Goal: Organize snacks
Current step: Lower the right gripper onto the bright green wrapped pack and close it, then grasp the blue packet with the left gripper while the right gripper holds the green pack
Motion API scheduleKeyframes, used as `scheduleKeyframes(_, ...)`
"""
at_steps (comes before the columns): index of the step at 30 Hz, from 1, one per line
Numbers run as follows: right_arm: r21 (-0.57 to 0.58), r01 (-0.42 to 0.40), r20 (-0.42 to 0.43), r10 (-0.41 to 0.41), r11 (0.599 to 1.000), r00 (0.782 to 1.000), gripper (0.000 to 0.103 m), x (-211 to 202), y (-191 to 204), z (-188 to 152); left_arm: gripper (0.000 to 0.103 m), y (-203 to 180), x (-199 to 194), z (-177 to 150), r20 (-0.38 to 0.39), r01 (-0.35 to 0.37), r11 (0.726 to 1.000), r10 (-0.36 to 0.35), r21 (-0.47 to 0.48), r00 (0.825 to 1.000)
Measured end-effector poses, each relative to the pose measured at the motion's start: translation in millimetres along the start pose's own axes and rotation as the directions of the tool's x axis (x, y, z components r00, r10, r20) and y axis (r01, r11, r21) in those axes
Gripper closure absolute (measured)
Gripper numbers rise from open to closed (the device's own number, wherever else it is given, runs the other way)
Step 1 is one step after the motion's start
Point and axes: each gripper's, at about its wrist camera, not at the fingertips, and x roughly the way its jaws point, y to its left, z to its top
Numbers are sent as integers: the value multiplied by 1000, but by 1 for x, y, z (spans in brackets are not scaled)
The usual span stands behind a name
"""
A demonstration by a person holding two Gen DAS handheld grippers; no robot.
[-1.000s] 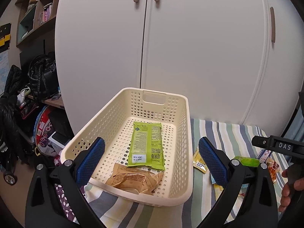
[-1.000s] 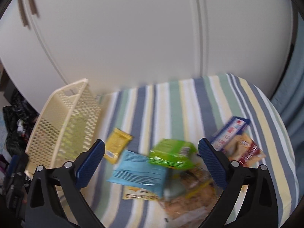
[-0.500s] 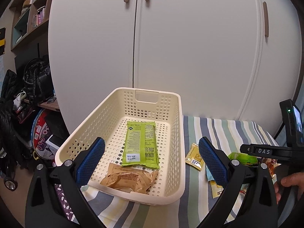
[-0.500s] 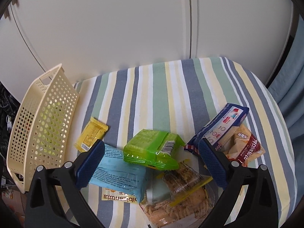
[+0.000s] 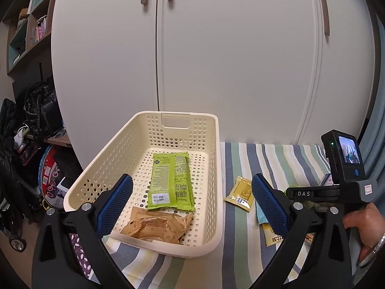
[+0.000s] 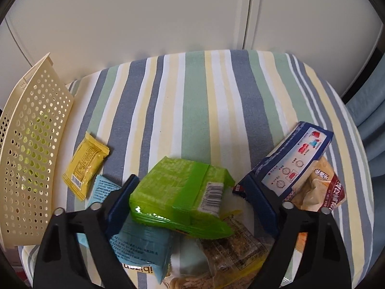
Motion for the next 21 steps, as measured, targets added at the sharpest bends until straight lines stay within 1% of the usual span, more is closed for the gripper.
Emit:
scheduleKeyframes(2, -2, -11, -6, 11, 1000, 1000, 33, 2, -1, -1, 3, -1, 1, 0, -3, 2, 1000, -2, 7, 1000)
scheduleKeyframes(3, -6, -13, -4, 13, 1000, 1000, 35, 2, -1, -1, 3, -2, 1, 0, -3, 2, 1000, -2, 11, 1000)
scheduleKeyframes(6, -16, -17, 13, 18, 1000, 1000, 36, -2, 0, -2, 3, -4, 1, -1, -3, 4, 1000, -4, 20, 1000)
scheduleKeyframes(10, -1, -52, 45, 52, 999, 998, 36, -21, -3, -10, 3, -11, 1, -2, -4, 11, 999, -11, 38, 1000)
scheduleKeyframes(13, 9, -75, 80, 74, 997, 994, 36, -37, -9, -14, 3, -19, 0, -5, -8, 30, 998, -29, 63, 1000)
scheduleKeyframes(18, 13, -104, 147, 101, 994, 984, 36, -69, -21, -27, 3, -43, -2, -11, -21, 94, 986, -92, 134, 996)
scheduleKeyframes(21, 35, -123, 175, 115, 992, 978, 36, -84, -35, -37, 3, -58, 0, -16, -50, 149, 974, -142, 169, 989)
